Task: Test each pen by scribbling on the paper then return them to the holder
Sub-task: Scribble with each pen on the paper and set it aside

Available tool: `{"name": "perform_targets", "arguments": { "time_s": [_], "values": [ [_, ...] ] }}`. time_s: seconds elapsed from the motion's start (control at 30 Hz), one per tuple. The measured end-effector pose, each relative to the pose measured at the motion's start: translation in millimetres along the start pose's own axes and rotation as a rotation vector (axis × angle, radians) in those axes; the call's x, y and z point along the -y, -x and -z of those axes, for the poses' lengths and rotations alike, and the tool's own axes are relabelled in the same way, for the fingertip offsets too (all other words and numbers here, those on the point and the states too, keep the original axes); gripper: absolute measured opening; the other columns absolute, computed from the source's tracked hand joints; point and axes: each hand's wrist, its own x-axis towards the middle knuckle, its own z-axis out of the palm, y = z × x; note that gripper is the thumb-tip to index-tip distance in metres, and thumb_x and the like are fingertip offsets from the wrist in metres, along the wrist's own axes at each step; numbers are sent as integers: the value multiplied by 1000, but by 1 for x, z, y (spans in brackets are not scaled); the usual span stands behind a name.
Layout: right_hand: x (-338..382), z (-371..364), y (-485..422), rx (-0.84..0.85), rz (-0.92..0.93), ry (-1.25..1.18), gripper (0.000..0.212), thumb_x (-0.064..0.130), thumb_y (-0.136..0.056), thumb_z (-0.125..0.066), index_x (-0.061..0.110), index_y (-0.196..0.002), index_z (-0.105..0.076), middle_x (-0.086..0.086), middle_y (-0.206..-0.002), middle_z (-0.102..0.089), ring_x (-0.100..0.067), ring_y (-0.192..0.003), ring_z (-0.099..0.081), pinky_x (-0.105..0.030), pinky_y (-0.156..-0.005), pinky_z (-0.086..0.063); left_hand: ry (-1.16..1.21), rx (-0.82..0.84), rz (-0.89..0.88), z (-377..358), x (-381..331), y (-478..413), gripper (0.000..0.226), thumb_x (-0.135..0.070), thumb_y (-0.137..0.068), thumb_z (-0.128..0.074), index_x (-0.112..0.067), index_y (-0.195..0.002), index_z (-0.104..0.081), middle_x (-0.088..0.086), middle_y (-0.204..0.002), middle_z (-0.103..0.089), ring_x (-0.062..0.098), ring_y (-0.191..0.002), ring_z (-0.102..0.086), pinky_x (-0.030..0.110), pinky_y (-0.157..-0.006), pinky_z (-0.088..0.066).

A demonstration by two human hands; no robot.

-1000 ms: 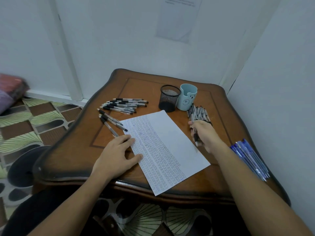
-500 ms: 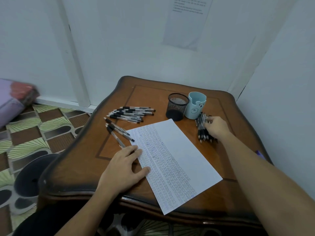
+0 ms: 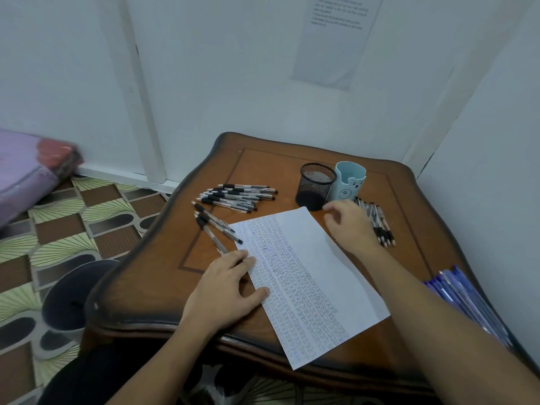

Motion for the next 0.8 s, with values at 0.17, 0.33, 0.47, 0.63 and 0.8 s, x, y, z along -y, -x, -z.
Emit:
{"name": "perform_targets", "arguments": {
  "time_s": [0.17, 0.33, 0.47, 0.63, 0.8],
  "values": [
    [70, -47, 6, 299, 46, -301, 14, 18, -97, -61, 21, -107, -71, 11, -96, -57, -1, -82, -53, -17, -68, -38, 17, 1, 1, 1, -1, 0, 94, -81, -70, -28, -27, -145, -43, -10, -152, -33, 7, -140, -26, 24, -114, -16],
    [116, -75, -3, 433, 89, -407, 9, 24, -90, -70, 17, -89, -76, 8, -87, -68, -7, -84, -61, -26, -72, -46, 44, -21, 0, 2, -2, 1, 87, -77, -72, -36, -25, -141, -48, -9, -151, -36, 7, -138, -28, 20, -111, -15],
    [123, -77, -4, 489, 119, -317, 13, 27, -82, -77, 17, -76, -72, 0, -82, -71, -16, -81, -65, -31, -67, -52, 60, -42, -12, 2, -2, 2, 76, -67, -81, -56, -22, -141, -47, -9, -150, -36, 6, -138, -26, 14, -107, -12],
    [117, -68, -1, 452, 136, -231, 9, 15, -85, -71, 11, -79, -66, -3, -90, -62, -20, -80, -60, -33, -68, -51, 84, -38, -10, 2, 0, 3, 82, -73, -75, -46, -20, -138, -51, -10, -146, -40, 5, -135, -31, 15, -106, -17],
    [85, -44, 8, 317, -55, -458, 6, 20, -92, -66, 14, -91, -64, 3, -92, -65, -11, -81, -59, -23, -66, -43, 115, -45, 19, 5, -3, 6, 92, -79, -67, -36, -20, -135, -55, -10, -143, -43, 5, -134, -33, 15, -107, -20]
  ]
}}
